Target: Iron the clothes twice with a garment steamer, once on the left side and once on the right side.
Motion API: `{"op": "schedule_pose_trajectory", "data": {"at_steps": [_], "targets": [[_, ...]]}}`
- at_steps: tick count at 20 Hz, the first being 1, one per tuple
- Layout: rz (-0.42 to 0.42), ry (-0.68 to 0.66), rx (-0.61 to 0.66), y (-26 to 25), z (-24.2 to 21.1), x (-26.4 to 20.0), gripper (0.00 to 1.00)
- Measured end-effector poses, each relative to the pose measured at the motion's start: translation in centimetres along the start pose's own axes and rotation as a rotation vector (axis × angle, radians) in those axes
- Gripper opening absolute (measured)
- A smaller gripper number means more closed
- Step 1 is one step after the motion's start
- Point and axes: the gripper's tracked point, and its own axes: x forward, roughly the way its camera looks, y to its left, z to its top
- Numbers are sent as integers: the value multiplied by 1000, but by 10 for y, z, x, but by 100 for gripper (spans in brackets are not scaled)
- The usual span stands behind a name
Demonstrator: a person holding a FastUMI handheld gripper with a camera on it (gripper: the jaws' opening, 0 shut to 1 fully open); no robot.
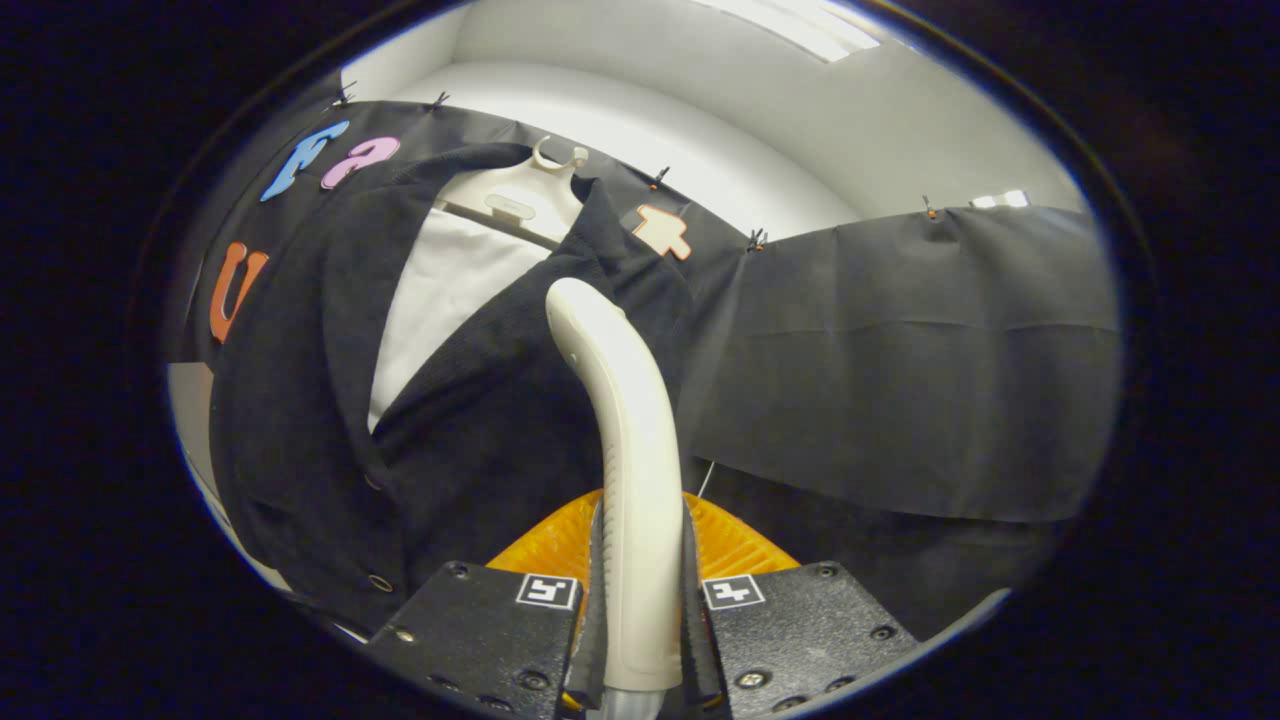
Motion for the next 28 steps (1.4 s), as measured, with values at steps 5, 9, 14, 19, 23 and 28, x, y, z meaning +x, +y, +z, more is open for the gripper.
{"op": "schedule_pose_trajectory", "data": {"at_steps": [5, 9, 14, 19, 23, 28], "targets": [[15, 40, -33, 9, -27, -16, 32], [37, 84, -46, 20, -52, -31, 32], [58, 147, -81, 33, -89, -44, 32], [68, 213, -105, 41, -127, -62, 32], [82, 266, -131, 50, -157, -75, 32], [91, 309, -176, 60, -188, -87, 32]]}}
